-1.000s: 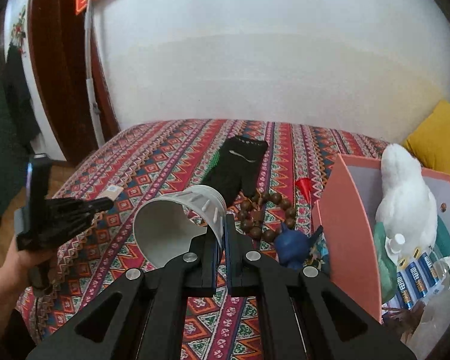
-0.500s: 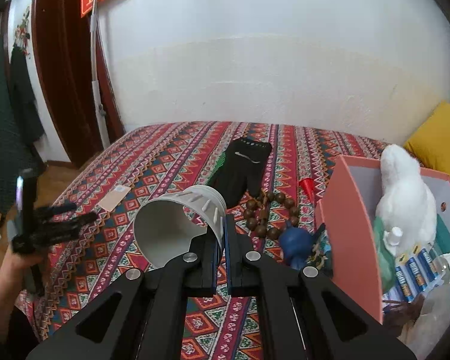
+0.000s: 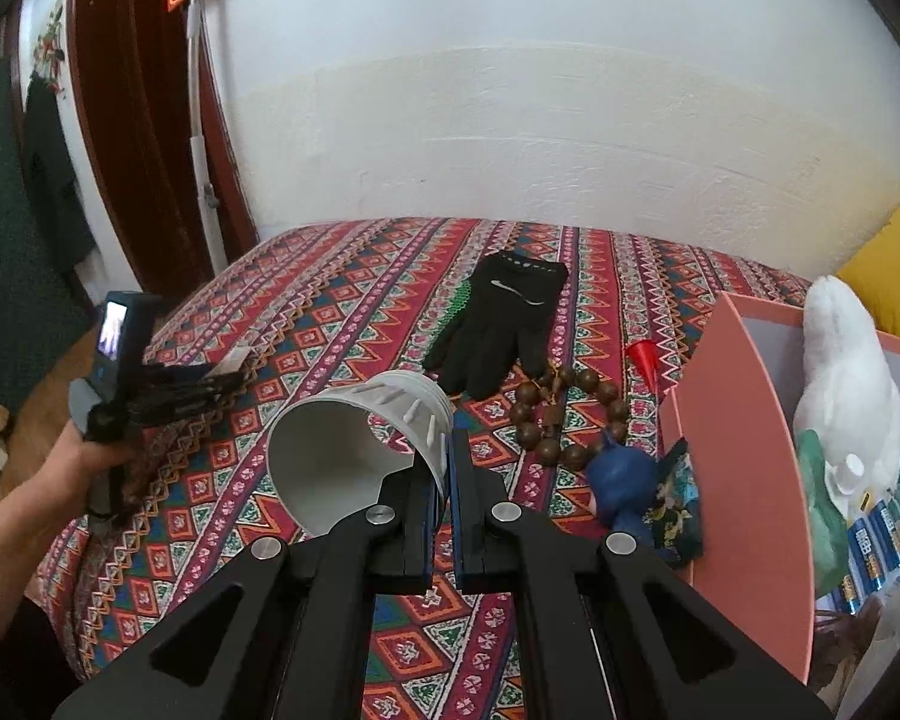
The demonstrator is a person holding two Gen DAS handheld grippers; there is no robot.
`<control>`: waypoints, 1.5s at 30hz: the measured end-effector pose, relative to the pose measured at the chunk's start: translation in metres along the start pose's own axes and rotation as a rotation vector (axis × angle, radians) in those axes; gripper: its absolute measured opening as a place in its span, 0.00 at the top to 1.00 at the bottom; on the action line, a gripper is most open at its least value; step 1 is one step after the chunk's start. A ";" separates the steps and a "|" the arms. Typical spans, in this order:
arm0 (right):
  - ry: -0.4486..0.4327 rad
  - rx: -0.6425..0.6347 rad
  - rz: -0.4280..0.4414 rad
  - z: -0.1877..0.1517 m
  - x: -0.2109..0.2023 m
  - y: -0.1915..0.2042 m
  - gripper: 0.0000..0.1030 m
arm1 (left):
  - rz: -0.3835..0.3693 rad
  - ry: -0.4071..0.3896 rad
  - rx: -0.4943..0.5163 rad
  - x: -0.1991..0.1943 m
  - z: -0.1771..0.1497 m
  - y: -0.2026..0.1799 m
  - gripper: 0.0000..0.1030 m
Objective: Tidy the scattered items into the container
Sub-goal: 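Pinch the beige barcode card off the bed with the left gripper, then carry the beige card and grey cup over the pink box and release both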
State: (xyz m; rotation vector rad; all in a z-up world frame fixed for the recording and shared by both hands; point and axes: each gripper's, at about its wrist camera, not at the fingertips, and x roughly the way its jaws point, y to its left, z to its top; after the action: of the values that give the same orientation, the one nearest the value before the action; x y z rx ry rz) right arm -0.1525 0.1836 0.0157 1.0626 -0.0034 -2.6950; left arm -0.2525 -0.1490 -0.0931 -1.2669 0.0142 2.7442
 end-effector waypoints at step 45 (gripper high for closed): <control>-0.474 0.229 -0.220 -0.018 -0.247 -0.111 0.97 | -0.503 -0.492 0.219 -0.295 0.020 -0.257 0.62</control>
State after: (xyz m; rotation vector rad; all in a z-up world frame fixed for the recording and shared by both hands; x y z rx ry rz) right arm 0.0084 0.3491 0.1581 0.4703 -0.3015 -3.1411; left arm -0.0491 0.0768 0.1542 -0.4387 -0.0416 2.4420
